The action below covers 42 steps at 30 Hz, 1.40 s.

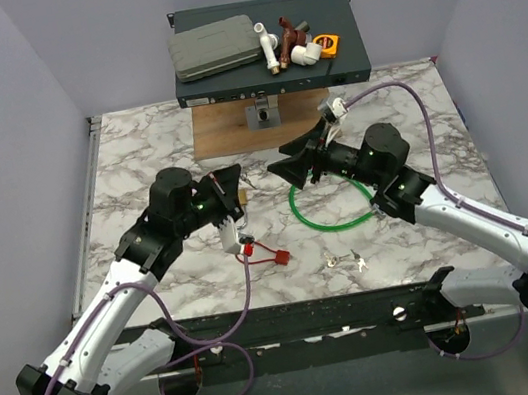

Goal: Unlock with the key
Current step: Pick up the key from the center of the board.

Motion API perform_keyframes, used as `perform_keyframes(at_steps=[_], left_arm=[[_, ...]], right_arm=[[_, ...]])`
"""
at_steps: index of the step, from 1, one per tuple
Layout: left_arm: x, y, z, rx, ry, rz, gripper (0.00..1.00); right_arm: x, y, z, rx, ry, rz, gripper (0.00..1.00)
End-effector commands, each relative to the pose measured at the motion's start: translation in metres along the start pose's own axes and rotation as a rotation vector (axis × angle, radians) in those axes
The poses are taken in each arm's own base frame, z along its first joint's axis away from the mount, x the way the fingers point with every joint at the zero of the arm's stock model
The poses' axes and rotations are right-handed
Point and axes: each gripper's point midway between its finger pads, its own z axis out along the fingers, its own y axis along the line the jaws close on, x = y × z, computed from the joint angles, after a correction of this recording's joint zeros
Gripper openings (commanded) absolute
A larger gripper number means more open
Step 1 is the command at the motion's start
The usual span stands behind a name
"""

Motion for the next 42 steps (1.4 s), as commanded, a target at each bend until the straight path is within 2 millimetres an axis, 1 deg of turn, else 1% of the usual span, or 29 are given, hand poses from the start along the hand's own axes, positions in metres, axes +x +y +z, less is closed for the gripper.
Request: perform_keyframes(at_steps=[1, 5, 8, 11, 13, 15, 16, 18, 20, 22, 26, 28, 31, 35, 39, 41, 42], left_arm=[[-0.025, 0.050, -0.007, -0.182, -0.007, 0.695, 0.00], [-0.025, 0.045, -0.008, -0.171, 0.005, 0.695, 0.00], [-0.025, 0.041, -0.008, -0.156, 0.006, 0.689, 0.00], [-0.026, 0.044, -0.009, -0.164, -0.001, 0.691, 0.00], [-0.029, 0.052, -0.010, -0.197, -0.015, 0.698, 0.00], [-0.030, 0.065, -0.013, -0.246, -0.026, 0.712, 0.00], [-0.031, 0.073, -0.015, -0.275, -0.026, 0.721, 0.00], [-0.033, 0.082, -0.017, -0.319, -0.026, 0.736, 0.00], [-0.034, 0.083, -0.018, -0.329, -0.023, 0.741, 0.00], [-0.036, 0.081, -0.021, -0.325, -0.026, 0.737, 0.00], [-0.041, 0.077, -0.024, -0.325, -0.042, 0.733, 0.00], [-0.042, 0.077, -0.025, -0.324, -0.043, 0.732, 0.00], [-0.041, 0.079, -0.027, -0.323, -0.038, 0.733, 0.00], [-0.042, 0.081, -0.029, -0.335, -0.042, 0.737, 0.00], [-0.042, 0.080, -0.029, -0.329, -0.045, 0.733, 0.00], [-0.042, 0.080, -0.029, -0.329, -0.044, 0.735, 0.00], [-0.042, 0.080, -0.029, -0.329, -0.044, 0.735, 0.00]], right_arm=[[-0.011, 0.033, -0.001, -0.227, -0.020, 0.048, 0.63], [-0.012, 0.048, -0.001, -0.338, -0.007, 0.072, 0.61], [-0.008, 0.055, 0.001, -0.400, 0.007, 0.080, 0.59], [0.003, 0.052, 0.010, -0.410, 0.041, 0.106, 0.57], [0.010, 0.045, 0.015, -0.385, 0.054, 0.121, 0.57], [0.015, 0.040, 0.017, -0.363, 0.057, 0.124, 0.59], [0.018, 0.040, 0.017, -0.368, 0.062, 0.129, 0.59], [0.020, 0.047, 0.011, -0.414, 0.053, 0.130, 0.63], [0.019, 0.059, -0.002, -0.479, 0.016, 0.102, 0.66], [0.021, 0.061, -0.009, -0.493, -0.015, 0.066, 0.67], [0.031, 0.051, -0.005, -0.453, 0.018, 0.007, 0.67], [0.033, 0.051, -0.005, -0.463, 0.016, -0.016, 0.67], [0.031, 0.056, -0.003, -0.509, 0.002, -0.027, 0.66], [0.033, 0.053, 0.010, -0.513, 0.010, 0.009, 0.59], [0.031, 0.060, 0.013, -0.531, -0.017, 0.002, 0.54], [0.031, 0.064, 0.014, -0.545, -0.021, 0.001, 0.48], [0.030, 0.065, 0.013, -0.548, -0.026, -0.001, 0.43]])
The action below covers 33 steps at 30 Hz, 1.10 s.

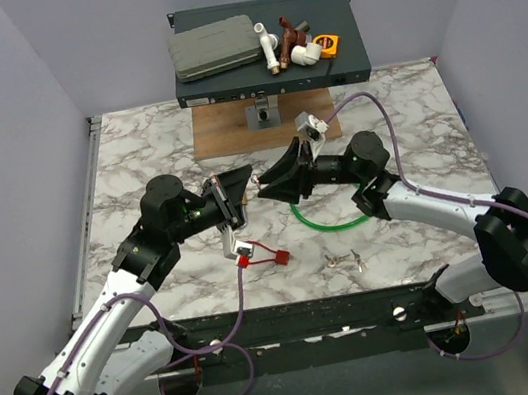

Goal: Unlock with the key
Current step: Pick up the key from the center of the board.

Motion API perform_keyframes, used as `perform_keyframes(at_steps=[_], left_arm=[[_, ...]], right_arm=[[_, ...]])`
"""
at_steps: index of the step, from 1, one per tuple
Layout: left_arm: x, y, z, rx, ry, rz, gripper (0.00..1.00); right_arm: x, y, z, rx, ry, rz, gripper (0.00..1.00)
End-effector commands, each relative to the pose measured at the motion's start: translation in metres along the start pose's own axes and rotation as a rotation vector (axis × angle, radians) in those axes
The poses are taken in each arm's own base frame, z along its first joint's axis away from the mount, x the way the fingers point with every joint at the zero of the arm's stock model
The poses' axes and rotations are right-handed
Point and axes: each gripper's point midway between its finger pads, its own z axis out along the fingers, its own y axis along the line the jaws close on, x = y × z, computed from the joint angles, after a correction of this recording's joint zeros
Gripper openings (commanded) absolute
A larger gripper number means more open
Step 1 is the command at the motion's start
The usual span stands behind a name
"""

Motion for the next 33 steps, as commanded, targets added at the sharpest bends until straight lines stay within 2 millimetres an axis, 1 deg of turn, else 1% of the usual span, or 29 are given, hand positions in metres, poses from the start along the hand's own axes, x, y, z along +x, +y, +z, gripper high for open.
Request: perform_keyframes(at_steps=[1, 5, 9, 10, 15, 19, 21, 24, 27, 30, 32, 33], left_arm=[[-0.015, 0.037, -0.005, -0.044, -0.025, 0.654, 0.00], [-0.015, 0.034, -0.005, -0.032, -0.024, 0.649, 0.00], [-0.013, 0.030, -0.005, -0.012, -0.020, 0.642, 0.00], [-0.013, 0.030, -0.005, -0.009, -0.019, 0.640, 0.00], [-0.011, 0.021, -0.006, 0.031, -0.010, 0.623, 0.00], [-0.002, 0.012, -0.006, 0.090, 0.021, 0.606, 0.00], [0.003, 0.006, -0.007, 0.125, 0.037, 0.592, 0.00], [0.012, -0.002, -0.009, 0.190, 0.066, 0.581, 0.00], [0.018, -0.011, -0.010, 0.245, 0.081, 0.560, 0.00], [0.023, -0.014, -0.012, 0.276, 0.098, 0.557, 0.00], [0.026, -0.012, -0.012, 0.281, 0.107, 0.564, 0.00], [0.027, -0.012, -0.011, 0.280, 0.108, 0.569, 0.00]], right_arm=[[-0.021, 0.017, 0.008, -0.072, -0.062, -0.070, 0.39], [-0.029, 0.022, 0.004, -0.071, -0.098, -0.102, 0.21], [-0.033, 0.019, 0.001, -0.032, -0.101, -0.120, 0.02], [-0.034, 0.018, -0.001, -0.017, -0.103, -0.128, 0.01], [-0.031, 0.013, -0.010, 0.055, -0.085, -0.163, 0.01], [-0.030, 0.014, -0.019, 0.093, -0.066, -0.190, 0.02], [-0.026, 0.015, -0.023, 0.107, -0.051, -0.198, 0.06], [-0.022, 0.019, -0.030, 0.122, -0.041, -0.234, 0.15], [-0.021, 0.018, -0.034, 0.149, -0.028, -0.258, 0.18], [-0.021, 0.016, -0.035, 0.161, -0.022, -0.274, 0.20], [-0.023, 0.015, -0.033, 0.163, -0.017, -0.276, 0.26], [-0.022, 0.013, -0.032, 0.167, -0.013, -0.266, 0.32]])
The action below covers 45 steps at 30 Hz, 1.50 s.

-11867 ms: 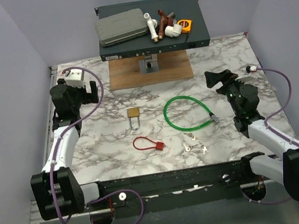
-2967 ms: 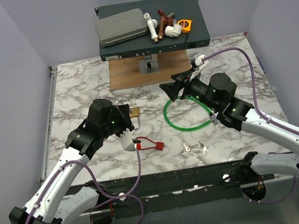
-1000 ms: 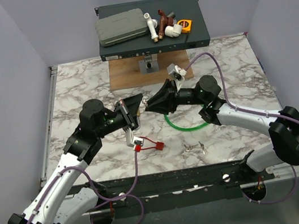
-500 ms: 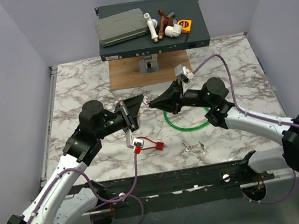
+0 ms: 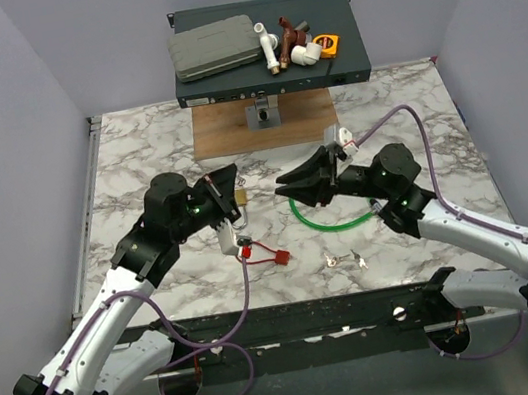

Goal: Unlock with the key
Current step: Pick up the key from the center of the board.

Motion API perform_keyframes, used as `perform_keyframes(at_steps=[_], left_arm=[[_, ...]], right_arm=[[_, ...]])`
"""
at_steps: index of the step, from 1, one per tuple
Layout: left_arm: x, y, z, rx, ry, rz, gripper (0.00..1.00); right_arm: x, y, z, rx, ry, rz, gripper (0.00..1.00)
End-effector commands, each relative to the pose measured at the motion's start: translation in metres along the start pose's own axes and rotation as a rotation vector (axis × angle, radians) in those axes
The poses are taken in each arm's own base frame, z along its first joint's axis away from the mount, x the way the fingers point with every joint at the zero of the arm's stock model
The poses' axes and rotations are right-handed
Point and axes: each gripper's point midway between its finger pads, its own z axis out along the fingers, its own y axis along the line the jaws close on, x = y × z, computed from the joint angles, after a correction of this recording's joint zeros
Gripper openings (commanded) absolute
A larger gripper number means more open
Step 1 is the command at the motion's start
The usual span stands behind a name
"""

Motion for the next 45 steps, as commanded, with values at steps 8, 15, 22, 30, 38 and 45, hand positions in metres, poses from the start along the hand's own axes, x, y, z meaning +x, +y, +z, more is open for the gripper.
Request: perform_keyframes(at_steps=[8, 15, 22, 30, 38, 45], left_arm=[[-0.002, 0.034, -0.007, 0.003, 0.025, 0.651, 0.00], [-0.004, 0.030, -0.006, 0.006, 0.016, 0.646, 0.00], [-0.005, 0.030, -0.005, 0.002, 0.011, 0.640, 0.00], [-0.005, 0.030, -0.003, -0.004, 0.010, 0.640, 0.00], [-0.005, 0.031, -0.004, -0.008, 0.013, 0.636, 0.00], [-0.005, 0.030, -0.005, -0.007, 0.014, 0.628, 0.00]], right_arm=[[-0.018, -0.022, 0.024, 0.055, -0.052, 0.032, 0.46], [-0.019, -0.024, 0.050, -0.024, -0.056, 0.090, 0.50], [0.000, -0.028, 0.063, 0.004, -0.013, 0.084, 0.51], [0.008, -0.029, 0.078, 0.042, -0.005, 0.053, 0.48], [0.022, -0.038, 0.088, 0.130, 0.038, 0.012, 0.38], [0.026, -0.041, 0.084, 0.157, 0.046, 0.007, 0.26]])
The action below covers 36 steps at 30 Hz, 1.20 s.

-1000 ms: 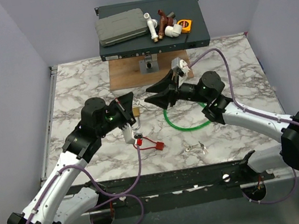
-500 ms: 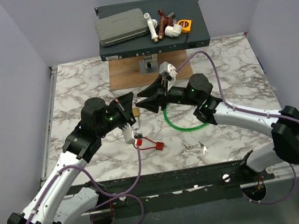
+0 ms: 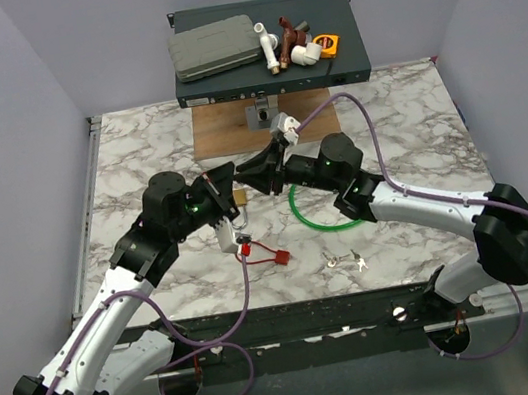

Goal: Unlock with the key
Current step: Pick up the key from the center of the board.

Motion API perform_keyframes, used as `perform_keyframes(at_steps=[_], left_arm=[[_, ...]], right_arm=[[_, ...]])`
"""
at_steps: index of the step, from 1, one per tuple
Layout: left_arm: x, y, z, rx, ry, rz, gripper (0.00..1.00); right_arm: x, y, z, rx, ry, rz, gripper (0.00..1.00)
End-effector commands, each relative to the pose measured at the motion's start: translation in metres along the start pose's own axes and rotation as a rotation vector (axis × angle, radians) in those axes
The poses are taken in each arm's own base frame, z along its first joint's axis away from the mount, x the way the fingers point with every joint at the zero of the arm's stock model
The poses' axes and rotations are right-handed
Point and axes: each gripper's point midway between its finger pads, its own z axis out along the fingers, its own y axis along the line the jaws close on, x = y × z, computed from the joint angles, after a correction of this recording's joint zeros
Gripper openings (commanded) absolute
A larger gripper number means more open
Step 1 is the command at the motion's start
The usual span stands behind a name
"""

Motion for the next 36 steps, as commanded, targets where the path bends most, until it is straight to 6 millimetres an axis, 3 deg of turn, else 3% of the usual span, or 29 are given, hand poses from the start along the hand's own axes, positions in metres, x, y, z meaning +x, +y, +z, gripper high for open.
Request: perform_keyframes(at_steps=[1, 4, 11, 14, 16, 20, 23, 27, 31, 36], left_arm=[[-0.014, 0.030, -0.003, -0.035, -0.016, 0.630, 0.00], [-0.015, 0.030, -0.003, -0.038, -0.018, 0.631, 0.00], [-0.017, 0.032, -0.003, -0.070, -0.023, 0.592, 0.01], [-0.016, 0.038, -0.004, -0.106, -0.024, 0.526, 0.17], [-0.013, 0.042, -0.007, -0.125, -0.026, 0.439, 0.38], [-0.004, 0.043, -0.012, -0.116, -0.017, 0.233, 0.58], [0.001, 0.039, -0.019, -0.091, -0.018, 0.041, 0.64], [0.000, 0.035, -0.033, 0.015, -0.071, -0.390, 0.72], [-0.019, 0.025, -0.037, 0.174, -0.161, -0.829, 0.72], [-0.045, 0.015, -0.025, 0.343, -0.246, -1.182, 0.73]], right_arm=[[-0.005, -0.008, 0.002, 0.047, -0.012, -0.028, 0.20], [-0.010, -0.008, 0.001, 0.057, -0.033, -0.029, 0.01], [-0.008, -0.006, -0.008, 0.069, -0.036, -0.017, 0.01], [-0.003, -0.004, -0.015, 0.072, -0.015, -0.002, 0.01], [-0.001, -0.001, -0.021, 0.073, -0.007, 0.003, 0.01], [0.001, 0.006, -0.037, 0.069, 0.009, 0.014, 0.01], [0.001, 0.012, -0.049, 0.065, 0.027, 0.034, 0.01], [0.002, 0.027, -0.068, 0.016, 0.055, 0.079, 0.01], [-0.006, 0.037, -0.090, -0.019, 0.059, 0.148, 0.01], [-0.016, 0.036, -0.118, -0.001, 0.039, 0.211, 0.01]])
